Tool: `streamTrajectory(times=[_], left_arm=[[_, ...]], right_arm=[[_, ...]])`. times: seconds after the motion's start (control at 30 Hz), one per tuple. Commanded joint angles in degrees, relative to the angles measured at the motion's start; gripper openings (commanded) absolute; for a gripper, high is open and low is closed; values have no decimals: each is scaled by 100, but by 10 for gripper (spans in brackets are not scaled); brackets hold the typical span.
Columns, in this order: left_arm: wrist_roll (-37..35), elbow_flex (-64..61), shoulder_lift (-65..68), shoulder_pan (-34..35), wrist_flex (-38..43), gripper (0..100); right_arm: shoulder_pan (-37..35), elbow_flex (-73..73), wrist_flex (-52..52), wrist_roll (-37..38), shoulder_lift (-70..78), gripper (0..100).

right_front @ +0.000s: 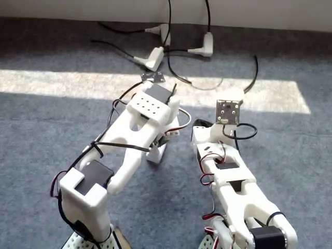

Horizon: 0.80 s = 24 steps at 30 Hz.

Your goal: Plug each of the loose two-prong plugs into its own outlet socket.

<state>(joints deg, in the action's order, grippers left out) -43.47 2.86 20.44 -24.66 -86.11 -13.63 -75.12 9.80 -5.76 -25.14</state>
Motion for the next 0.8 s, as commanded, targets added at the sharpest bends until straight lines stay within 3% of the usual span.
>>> streamTrajectory(times=[0.0,0.2,0.33,0.47,0.53,0.77], left_arm=[[0,541,655,75,-9,6],[0,778,1077,286,-26,6],[26,787,1077,242,-633,7],[721,787,1121,189,-730,7],[738,796,1077,251,-668,7],[809,1464,1077,1051,-668,17]], right_arm=[[66,75,119,-62,-66,6],[66,75,119,-62,-66,6],[66,75,119,-62,-66,6],[66,84,119,-62,-66,6],[66,84,119,-62,-66,6],[66,75,119,-62,-66,6]])
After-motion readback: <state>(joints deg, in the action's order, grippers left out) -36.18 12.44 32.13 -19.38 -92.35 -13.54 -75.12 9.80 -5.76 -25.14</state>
